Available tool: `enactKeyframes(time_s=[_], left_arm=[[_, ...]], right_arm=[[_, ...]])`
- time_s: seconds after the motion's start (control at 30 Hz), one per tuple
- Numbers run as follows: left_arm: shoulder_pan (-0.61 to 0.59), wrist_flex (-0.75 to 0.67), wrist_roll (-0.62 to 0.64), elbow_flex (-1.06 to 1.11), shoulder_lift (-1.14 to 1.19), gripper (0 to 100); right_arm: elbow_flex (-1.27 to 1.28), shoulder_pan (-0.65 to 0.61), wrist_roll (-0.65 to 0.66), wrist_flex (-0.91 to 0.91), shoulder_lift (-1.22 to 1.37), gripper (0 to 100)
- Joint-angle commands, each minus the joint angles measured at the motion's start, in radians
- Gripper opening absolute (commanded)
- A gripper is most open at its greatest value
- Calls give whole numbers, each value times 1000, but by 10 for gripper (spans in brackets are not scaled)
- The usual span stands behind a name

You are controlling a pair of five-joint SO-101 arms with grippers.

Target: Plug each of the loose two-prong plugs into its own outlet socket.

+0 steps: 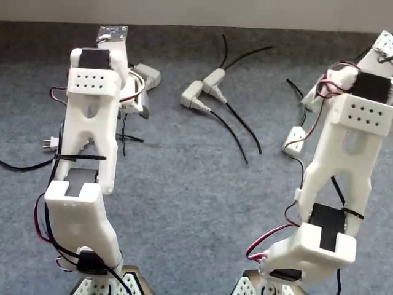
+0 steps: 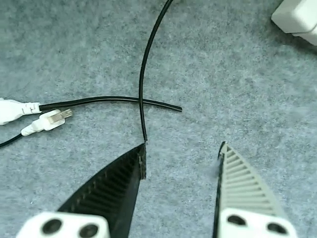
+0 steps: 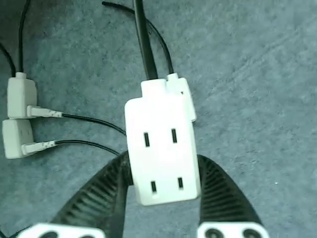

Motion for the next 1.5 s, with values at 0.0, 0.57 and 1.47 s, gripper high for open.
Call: enactKeyframes(time_s=[0.0, 0.57, 1.47], left_arm=[[-44, 12, -2, -28, -4, 234], [-87, 15, -2, -30, -4, 232], [-153, 12, -2, -33, -2, 233]], right_arm=[[-39, -165, -218, 45, -53, 98], [433, -740, -684, -199, -50, 98], [1033, -957, -647, -892, -59, 253]])
